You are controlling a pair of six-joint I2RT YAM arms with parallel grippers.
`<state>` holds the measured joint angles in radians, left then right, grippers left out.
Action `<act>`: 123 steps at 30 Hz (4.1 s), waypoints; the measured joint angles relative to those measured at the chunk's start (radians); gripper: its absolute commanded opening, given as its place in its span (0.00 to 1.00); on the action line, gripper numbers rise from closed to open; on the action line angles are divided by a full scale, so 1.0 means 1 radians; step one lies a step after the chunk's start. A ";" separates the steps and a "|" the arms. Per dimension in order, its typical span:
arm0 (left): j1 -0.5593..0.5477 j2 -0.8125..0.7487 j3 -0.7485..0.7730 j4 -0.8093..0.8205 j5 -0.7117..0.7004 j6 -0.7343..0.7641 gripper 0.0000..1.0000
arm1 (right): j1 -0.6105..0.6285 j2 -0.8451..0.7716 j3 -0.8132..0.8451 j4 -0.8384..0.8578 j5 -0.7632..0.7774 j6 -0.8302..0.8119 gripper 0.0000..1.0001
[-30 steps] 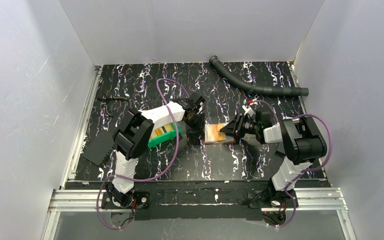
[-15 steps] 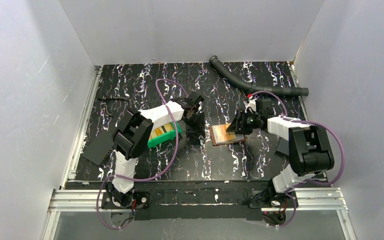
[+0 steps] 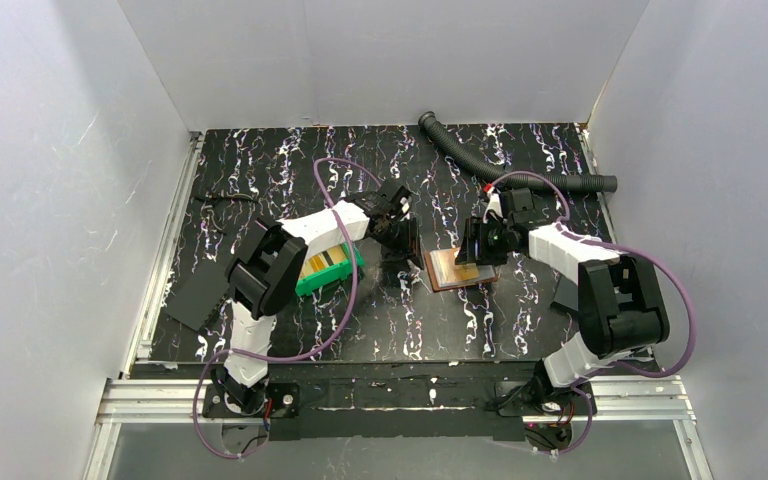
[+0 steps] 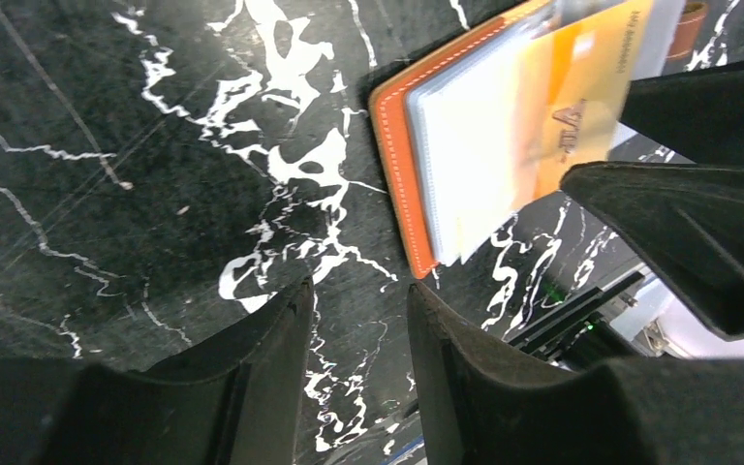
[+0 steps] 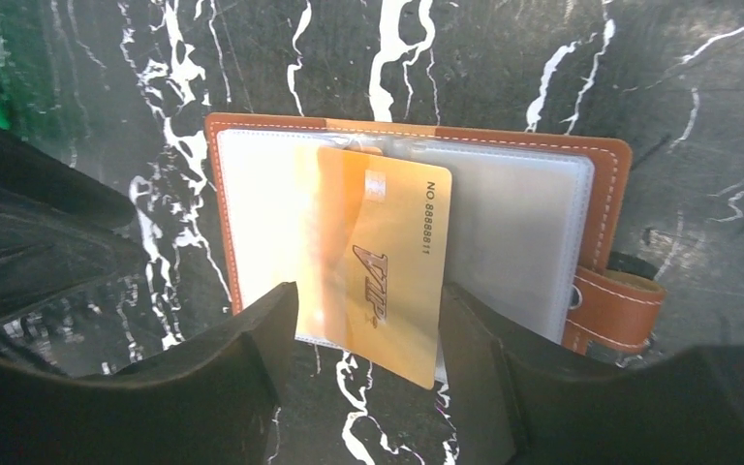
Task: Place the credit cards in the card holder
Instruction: Insert the credit card into the card holder.
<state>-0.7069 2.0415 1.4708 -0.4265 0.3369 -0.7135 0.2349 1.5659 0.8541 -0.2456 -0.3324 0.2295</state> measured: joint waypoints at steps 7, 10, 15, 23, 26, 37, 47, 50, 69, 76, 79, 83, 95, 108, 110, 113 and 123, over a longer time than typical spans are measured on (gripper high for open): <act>-0.016 0.053 0.028 0.040 0.020 -0.031 0.30 | 0.034 -0.007 0.020 -0.041 0.094 -0.026 0.62; -0.018 0.087 0.036 0.046 0.031 -0.041 0.27 | 0.036 -0.007 0.020 -0.041 0.098 -0.027 0.60; -0.020 0.114 0.072 0.044 0.040 -0.050 0.22 | 0.036 -0.006 0.016 -0.023 0.086 -0.020 0.56; -0.022 0.146 0.112 0.038 0.049 -0.054 0.19 | 0.029 0.001 -0.008 0.039 0.012 0.008 0.52; -0.022 0.147 0.114 0.033 0.048 -0.054 0.18 | 0.023 0.004 -0.024 0.070 -0.035 0.030 0.53; -0.022 0.147 0.115 0.030 0.045 -0.052 0.18 | 0.006 -0.012 -0.015 0.039 0.037 0.018 0.64; -0.022 0.148 0.115 0.029 0.045 -0.048 0.17 | -0.007 0.005 -0.016 0.058 -0.008 0.017 0.63; -0.022 0.149 0.115 0.030 0.045 -0.049 0.17 | -0.022 0.017 -0.031 0.101 -0.063 0.036 0.62; -0.021 0.158 0.127 0.019 0.053 -0.048 0.16 | -0.047 0.065 -0.170 0.436 -0.353 0.293 0.61; -0.021 0.158 0.127 0.019 0.053 -0.048 0.16 | -0.044 0.040 -0.193 0.422 -0.375 0.344 0.61; -0.021 0.158 0.127 0.018 0.053 -0.047 0.16 | -0.043 0.007 -0.135 0.268 -0.305 0.253 0.62; -0.021 0.158 0.127 0.018 0.053 -0.046 0.16 | -0.044 -0.014 -0.055 0.159 -0.236 0.153 0.62; -0.021 0.158 0.127 0.019 0.053 -0.046 0.16 | -0.043 -0.028 -0.136 0.124 -0.221 0.132 0.62; -0.021 0.158 0.127 0.019 0.053 -0.049 0.16 | -0.045 -0.025 -0.207 0.298 -0.297 0.248 0.60; -0.021 0.158 0.127 0.019 0.053 -0.049 0.16 | -0.046 -0.020 -0.217 0.330 -0.309 0.275 0.60; -0.021 0.158 0.127 0.019 0.053 -0.049 0.16 | -0.052 -0.016 -0.229 0.365 -0.321 0.309 0.60; -0.021 0.157 0.127 0.014 0.048 -0.044 0.18 | -0.051 -0.019 -0.195 0.288 -0.299 0.250 0.63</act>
<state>-0.7277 2.1988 1.5982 -0.4127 0.3847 -0.7577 0.1840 1.5464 0.6595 0.0423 -0.6317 0.4796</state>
